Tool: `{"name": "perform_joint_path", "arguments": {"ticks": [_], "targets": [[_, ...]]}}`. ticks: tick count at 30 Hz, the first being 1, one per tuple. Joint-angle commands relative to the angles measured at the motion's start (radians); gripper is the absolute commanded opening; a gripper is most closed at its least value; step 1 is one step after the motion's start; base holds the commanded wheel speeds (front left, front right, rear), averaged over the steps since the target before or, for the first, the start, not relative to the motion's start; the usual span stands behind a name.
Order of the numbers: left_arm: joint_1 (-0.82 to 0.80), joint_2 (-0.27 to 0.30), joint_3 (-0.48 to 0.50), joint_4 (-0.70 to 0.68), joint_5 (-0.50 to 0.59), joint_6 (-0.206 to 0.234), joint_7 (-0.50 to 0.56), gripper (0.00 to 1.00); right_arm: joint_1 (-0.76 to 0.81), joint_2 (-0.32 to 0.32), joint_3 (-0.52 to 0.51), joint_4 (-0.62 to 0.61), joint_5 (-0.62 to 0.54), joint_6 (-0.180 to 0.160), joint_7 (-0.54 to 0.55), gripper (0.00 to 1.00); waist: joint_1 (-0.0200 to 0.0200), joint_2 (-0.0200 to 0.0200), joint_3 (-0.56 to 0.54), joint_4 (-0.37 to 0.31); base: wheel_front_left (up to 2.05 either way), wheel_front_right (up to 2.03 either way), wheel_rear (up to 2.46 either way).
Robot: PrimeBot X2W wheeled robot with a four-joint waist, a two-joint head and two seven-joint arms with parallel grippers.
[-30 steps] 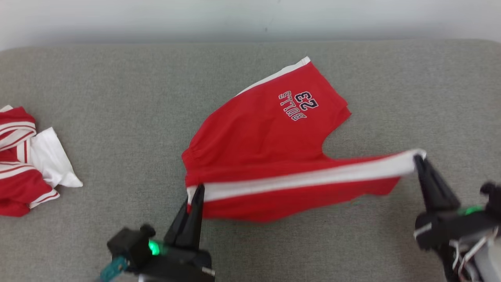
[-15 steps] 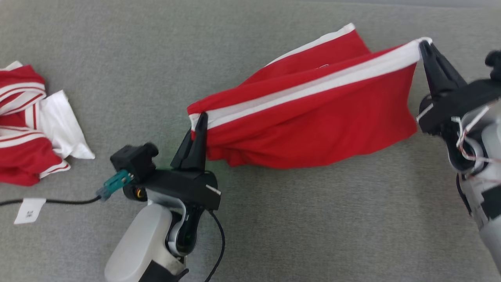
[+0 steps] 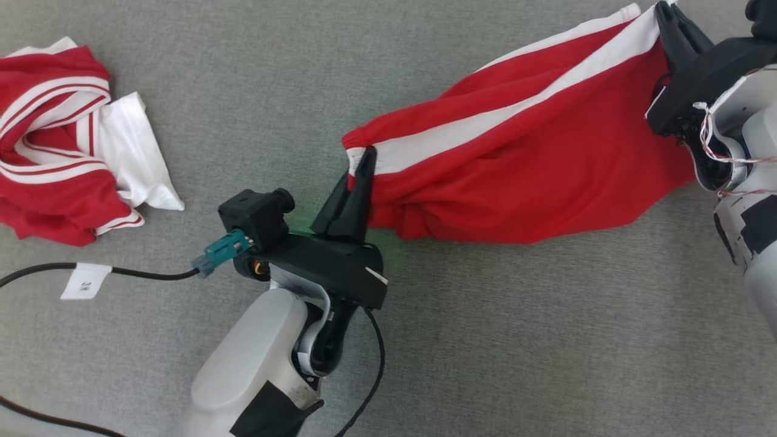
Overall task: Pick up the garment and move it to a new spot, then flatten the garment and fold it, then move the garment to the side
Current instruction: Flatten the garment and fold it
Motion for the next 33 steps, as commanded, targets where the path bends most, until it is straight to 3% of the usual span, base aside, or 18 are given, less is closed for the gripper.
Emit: {"name": "perform_joint_path", "arguments": {"ticks": [1, 11, 12, 13, 14, 27, 33], "targets": [[-0.017, 0.0, -0.013, -0.01, -0.012, 0.007, -0.004, 0.0, -0.023, 0.004, 0.009, 0.027, -0.006, 0.001, -0.01, 0.0, -0.0002, -0.0002, 0.017, 0.021, 0.0, 0.0, 0.0], [-0.036, 0.0, -0.027, -0.07, -0.008, 0.042, -0.004, 0.0, -0.111, 0.024, 0.078, 0.169, 0.005, 0.001, -0.106, 0.0, -0.0002, -0.0002, 0.035, 0.03, 0.0, 0.0, 0.0], [-0.037, 0.0, -0.027, -0.069, -0.009, 0.042, -0.004, 0.15, -0.118, 0.026, 0.082, 0.18, 0.007, 0.001, -0.117, 0.29, -0.0002, -0.0002, 0.035, 0.029, 0.0, 0.0, 0.0], [-0.037, 0.0, -0.026, -0.069, -0.01, 0.044, -0.004, 0.48, -0.121, 0.029, 0.089, 0.189, 0.007, 0.001, -0.125, 0.52, -0.0002, -0.0002, 0.032, 0.026, 0.0, 0.0, 0.0], [-0.034, 0.0, -0.023, -0.066, -0.007, 0.045, -0.004, 1.0, -0.121, 0.033, 0.095, 0.196, 0.011, 0.001, -0.132, 1.0, -0.0002, -0.0002, 0.029, 0.024, 0.0, 0.0, 0.0], [0.099, 0.001, 0.072, -0.057, 0.094, 0.027, -0.004, 1.0, 0.004, 0.007, 0.15, 0.199, 0.127, 0.001, -0.225, 1.0, -0.0002, -0.0002, -0.112, -0.007, 0.0, 0.0, 0.0], [0.228, 0.002, 0.181, -0.153, 0.302, 0.025, -0.004, 1.0, 0.121, -0.039, 0.154, 0.145, 0.193, 0.001, -0.254, 1.0, -0.0002, -0.0002, -0.169, -0.019, 0.0, 0.0, 0.0]]}}
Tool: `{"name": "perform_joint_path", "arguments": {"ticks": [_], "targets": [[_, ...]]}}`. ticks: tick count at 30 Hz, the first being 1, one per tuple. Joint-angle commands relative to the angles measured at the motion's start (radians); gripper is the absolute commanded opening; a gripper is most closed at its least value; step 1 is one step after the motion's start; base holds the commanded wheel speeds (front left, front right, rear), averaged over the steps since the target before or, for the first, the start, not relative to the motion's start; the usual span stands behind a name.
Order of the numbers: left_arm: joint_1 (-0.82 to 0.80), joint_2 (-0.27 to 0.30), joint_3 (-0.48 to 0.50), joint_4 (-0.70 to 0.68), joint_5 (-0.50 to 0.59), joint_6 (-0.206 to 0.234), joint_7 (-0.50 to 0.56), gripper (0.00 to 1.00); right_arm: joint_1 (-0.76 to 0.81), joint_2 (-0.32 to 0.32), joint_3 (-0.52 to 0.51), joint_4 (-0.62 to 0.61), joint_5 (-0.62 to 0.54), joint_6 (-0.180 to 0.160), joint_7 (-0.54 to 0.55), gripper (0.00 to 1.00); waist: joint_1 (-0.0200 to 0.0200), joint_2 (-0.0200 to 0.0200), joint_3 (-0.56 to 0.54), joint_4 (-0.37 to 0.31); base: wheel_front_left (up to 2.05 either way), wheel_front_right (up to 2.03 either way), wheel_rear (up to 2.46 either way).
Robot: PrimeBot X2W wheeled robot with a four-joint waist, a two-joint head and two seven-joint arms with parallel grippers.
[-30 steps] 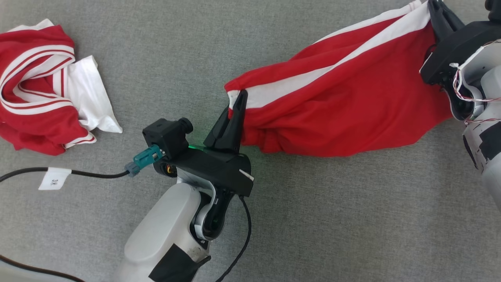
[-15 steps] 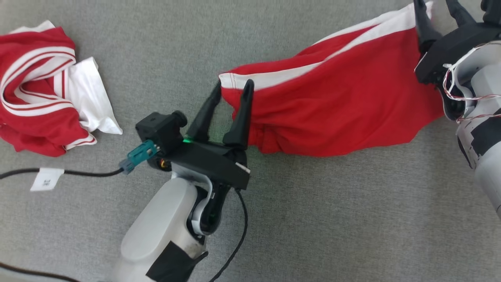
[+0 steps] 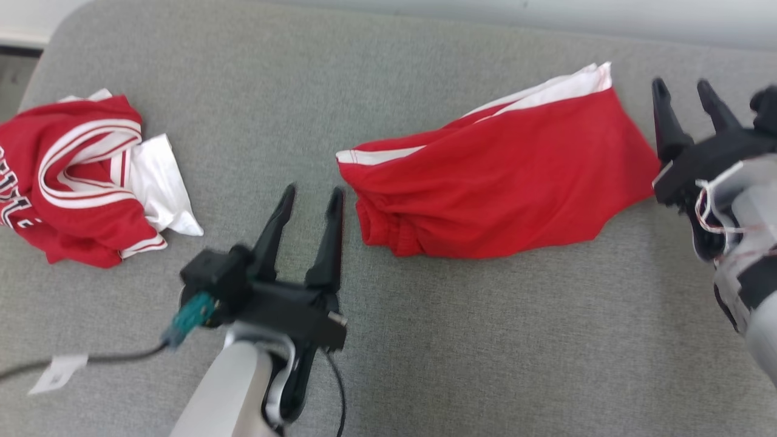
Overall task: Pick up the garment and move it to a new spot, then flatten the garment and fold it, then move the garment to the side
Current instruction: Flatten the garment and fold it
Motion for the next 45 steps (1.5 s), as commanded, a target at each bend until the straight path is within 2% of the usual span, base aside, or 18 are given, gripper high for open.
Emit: {"name": "perform_joint_path", "arguments": {"ticks": [1, 8, 14, 24, 31, 32, 33, 34, 35, 45], "targets": [[0.046, 0.002, 0.025, -0.027, 0.05, 0.0, -0.004, 1.0, 0.044, -0.012, -0.001, -0.018, 0.013, 0.001, -0.007, 1.0, 0.0002, 0.0, -0.032, -0.011, 0.0, 0.0, 0.0], [0.191, 0.0, 0.1, -0.148, 0.206, 0.008, -0.004, 1.0, 0.163, -0.028, -0.04, -0.075, 0.014, 0.001, -0.008, 1.0, 0.0002, 0.0, -0.048, -0.006, 0.0, 0.0, 0.0], [0.273, 0.0, 0.118, -0.2, 0.249, 0.014, -0.004, 1.0, 0.201, -0.009, -0.054, -0.062, 0.004, 0.001, -0.009, 1.0, 0.0002, 0.0, -0.043, 0.015, 0.0, 0.0, 0.0], [0.312, 0.0, 0.129, -0.216, 0.216, 0.029, -0.004, 1.0, 0.129, 0.01, -0.032, 0.077, -0.003, 0.001, 0.015, 1.0, 0.0002, 0.0, -0.006, 0.078, 0.0, 0.0, 0.0], [0.3, 0.0, 0.107, -0.219, 0.199, 0.046, -0.004, 1.0, 0.088, 0.028, -0.022, 0.183, 0.001, 0.001, 0.079, 1.0, 0.0002, 0.0, 0.014, 0.114, 0.0, 0.0, 0.0], [0.299, 0.0, 0.106, -0.219, 0.196, 0.049, -0.004, 1.0, 0.09, 0.035, -0.02, 0.186, 0.006, 0.001, 0.087, 0.94, 0.0002, 0.0, 0.014, 0.116, 0.0, 0.0, 0.0], [0.3, 0.0, 0.106, -0.219, 0.195, 0.05, -0.004, 1.0, 0.092, 0.039, -0.019, 0.187, 0.011, 0.001, 0.088, 0.42, 0.0002, 0.0, 0.012, 0.118, 0.0, 0.0, 0.0], [0.302, 0.0, 0.108, -0.217, 0.194, 0.05, -0.004, 1.0, 0.095, 0.043, -0.016, 0.188, 0.014, 0.001, 0.088, 0.23, 0.0002, 0.0, 0.01, 0.118, 0.0, 0.0, 0.0], [0.307, 0.0, 0.111, -0.214, 0.195, 0.051, -0.004, 1.0, 0.102, 0.047, -0.014, 0.188, 0.016, 0.001, 0.085, 0.0, 0.0002, 0.0, 0.005, 0.116, 0.0, 0.0, 0.0], [0.357, 0.0, 0.147, -0.178, 0.218, 0.033, -0.004, 1.0, 0.216, 0.038, -0.031, 0.101, 0.097, 0.001, 0.019, 0.0, 0.0002, 0.0, -0.1, 0.065, 0.0, 0.0, 0.0]]}}
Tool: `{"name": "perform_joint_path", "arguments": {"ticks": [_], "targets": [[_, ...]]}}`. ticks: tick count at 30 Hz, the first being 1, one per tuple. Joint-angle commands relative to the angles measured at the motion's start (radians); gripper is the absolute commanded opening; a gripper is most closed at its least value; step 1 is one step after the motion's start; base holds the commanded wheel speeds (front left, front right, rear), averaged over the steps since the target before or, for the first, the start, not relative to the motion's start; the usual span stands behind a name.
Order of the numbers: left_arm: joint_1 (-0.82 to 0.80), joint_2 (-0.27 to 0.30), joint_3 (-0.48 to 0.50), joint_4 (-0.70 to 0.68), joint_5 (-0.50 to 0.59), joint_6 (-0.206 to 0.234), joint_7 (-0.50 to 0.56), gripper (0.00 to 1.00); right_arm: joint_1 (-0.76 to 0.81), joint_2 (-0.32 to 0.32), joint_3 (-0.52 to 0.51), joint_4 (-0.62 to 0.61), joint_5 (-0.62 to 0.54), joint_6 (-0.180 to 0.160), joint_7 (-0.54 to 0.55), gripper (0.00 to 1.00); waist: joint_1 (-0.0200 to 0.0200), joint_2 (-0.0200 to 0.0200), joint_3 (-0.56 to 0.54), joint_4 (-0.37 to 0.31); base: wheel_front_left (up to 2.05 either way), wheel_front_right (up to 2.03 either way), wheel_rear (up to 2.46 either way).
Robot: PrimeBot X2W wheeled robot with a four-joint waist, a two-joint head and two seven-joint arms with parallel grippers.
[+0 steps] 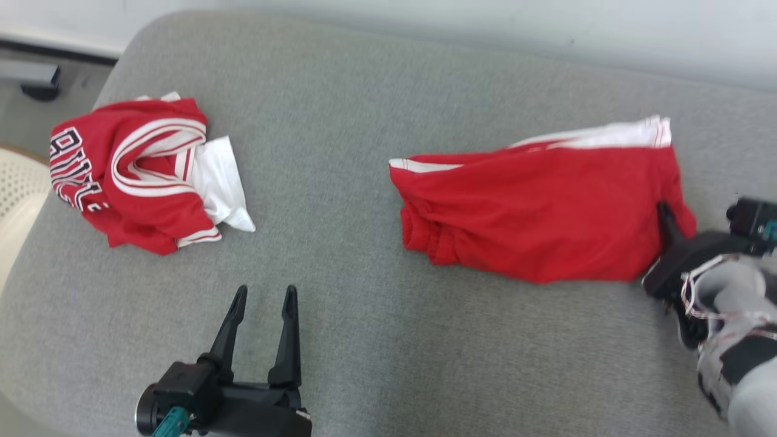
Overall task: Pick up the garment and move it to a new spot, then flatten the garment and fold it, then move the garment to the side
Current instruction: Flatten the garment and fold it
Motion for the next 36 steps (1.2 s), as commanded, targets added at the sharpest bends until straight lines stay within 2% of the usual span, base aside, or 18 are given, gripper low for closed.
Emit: {"name": "perform_joint_path", "arguments": {"ticks": [1, 7, 15, 19, 23, 25, 26, 31, 36], "targets": [[0.026, 0.001, 0.012, 0.01, 0.01, -0.007, -0.004, 1.0, 0.055, -0.002, -0.004, -0.034, 0.024, 0.001, -0.013, 0.0, 0.0, 0.0, -0.066, -0.04, 0.0, 0.0, 0.0], [0.055, 0.001, 0.023, 0.024, 0.018, -0.022, -0.004, 1.0, 0.173, -0.027, -0.026, -0.153, 0.085, 0.001, -0.029, 0.0, 0.0, 0.0, -0.127, -0.07, 0.0, 0.0, 0.0], [0.099, 0.001, 0.032, 0.029, 0.021, -0.022, -0.004, 1.0, 0.418, -0.063, -0.094, -0.364, 0.122, 0.001, -0.035, 0.0, 0.0, 0.0, -0.17, -0.119, 0.0, 0.0, 0.0], [0.106, 0.001, 0.037, 0.026, 0.023, -0.025, -0.004, 1.0, 0.513, -0.075, -0.143, -0.418, 0.11, 0.001, -0.035, 0.0, 0.0, 0.0, -0.167, -0.143, 0.0, 0.0, 0.0], [0.109, 0.001, 0.043, 0.024, 0.021, -0.024, -0.004, 1.0, 0.568, -0.079, -0.192, -0.418, 0.086, 0.001, -0.035, 0.0, 0.0, 0.0, -0.159, -0.165, 0.0, 0.0, 0.0], [0.106, 0.001, 0.045, 0.028, 0.023, -0.026, -0.004, 1.0, 0.568, -0.075, -0.207, -0.418, 0.075, 0.001, -0.027, 0.93, 0.0, 0.0, -0.156, -0.172, 0.0, 0.0, 0.0], [0.103, 0.001, 0.045, 0.029, 0.022, -0.027, -0.004, 1.0, 0.564, -0.078, -0.214, -0.42, 0.068, 0.001, -0.022, 1.0, 0.0, 0.0, -0.155, -0.175, 0.0, 0.0, 0.0], [0.088, 0.001, 0.037, 0.036, 0.014, -0.027, -0.004, 1.0, 0.525, -0.094, -0.236, -0.395, 0.01, 0.001, 0.003, 1.0, 0.0, 0.0, -0.154, -0.177, 0.0, 0.0, 0.0], [0.079, 0.001, 0.029, 0.039, 0.007, -0.026, -0.004, 1.0, 0.465, -0.088, -0.251, -0.327, -0.039, 0.001, 0.072, 1.0, 0.0, 0.0, -0.153, -0.165, 0.0, 0.0, 0.0]]}}
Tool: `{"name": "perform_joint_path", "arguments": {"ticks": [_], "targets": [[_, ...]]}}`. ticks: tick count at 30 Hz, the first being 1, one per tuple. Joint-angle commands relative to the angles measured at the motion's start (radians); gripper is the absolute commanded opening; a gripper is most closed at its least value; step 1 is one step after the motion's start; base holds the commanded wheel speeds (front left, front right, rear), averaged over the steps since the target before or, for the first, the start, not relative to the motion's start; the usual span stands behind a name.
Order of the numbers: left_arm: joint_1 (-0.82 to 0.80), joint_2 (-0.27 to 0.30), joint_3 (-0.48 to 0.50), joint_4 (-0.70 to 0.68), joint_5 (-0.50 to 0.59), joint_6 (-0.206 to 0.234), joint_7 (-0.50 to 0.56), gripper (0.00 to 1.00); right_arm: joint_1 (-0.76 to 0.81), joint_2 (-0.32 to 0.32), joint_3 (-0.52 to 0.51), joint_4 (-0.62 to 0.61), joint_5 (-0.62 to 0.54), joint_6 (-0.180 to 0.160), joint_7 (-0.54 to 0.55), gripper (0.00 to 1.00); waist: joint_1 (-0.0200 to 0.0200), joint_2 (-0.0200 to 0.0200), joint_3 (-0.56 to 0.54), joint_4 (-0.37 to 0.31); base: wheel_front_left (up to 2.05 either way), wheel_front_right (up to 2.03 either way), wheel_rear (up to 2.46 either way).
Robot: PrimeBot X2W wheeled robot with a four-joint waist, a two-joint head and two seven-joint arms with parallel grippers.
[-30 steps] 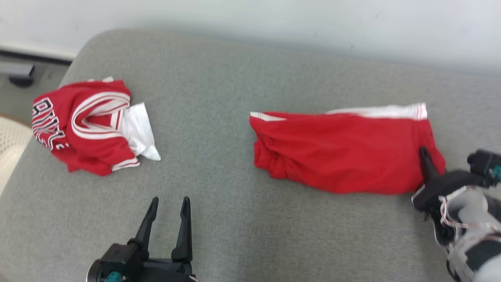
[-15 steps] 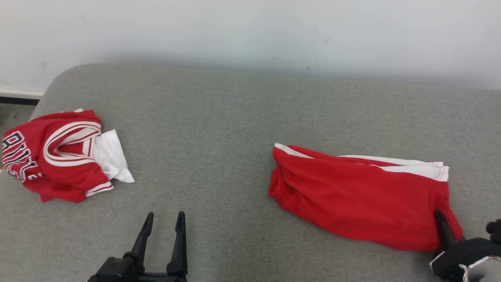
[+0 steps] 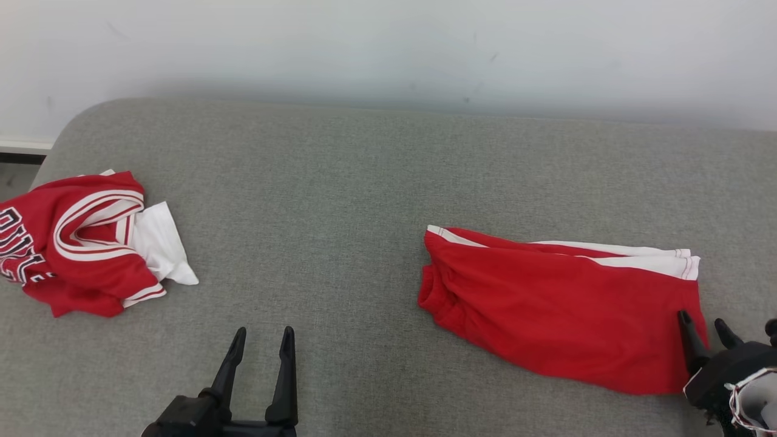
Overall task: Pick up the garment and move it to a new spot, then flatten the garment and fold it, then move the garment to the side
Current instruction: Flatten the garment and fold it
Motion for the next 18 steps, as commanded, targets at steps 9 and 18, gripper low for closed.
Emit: {"name": "perform_joint_path", "arguments": {"ticks": [9, 18], "targets": [[-0.011, 0.001, -0.005, 0.006, -0.017, 0.007, -0.004, 1.0, -0.056, 0.048, 0.003, 0.107, -0.025, 0.001, 0.14, 1.0, 0.0, 0.0, 0.009, 0.04, 0.0, 0.0, 0.0], [0.001, 0.001, 0.008, 0.01, -0.019, 0.008, -0.004, 1.0, -0.039, 0.034, -0.004, 0.062, -0.003, 0.002, 0.154, 0.0, 0.0, 0.0, 0.01, 0.031, 0.0, 0.0, 0.0]]}}
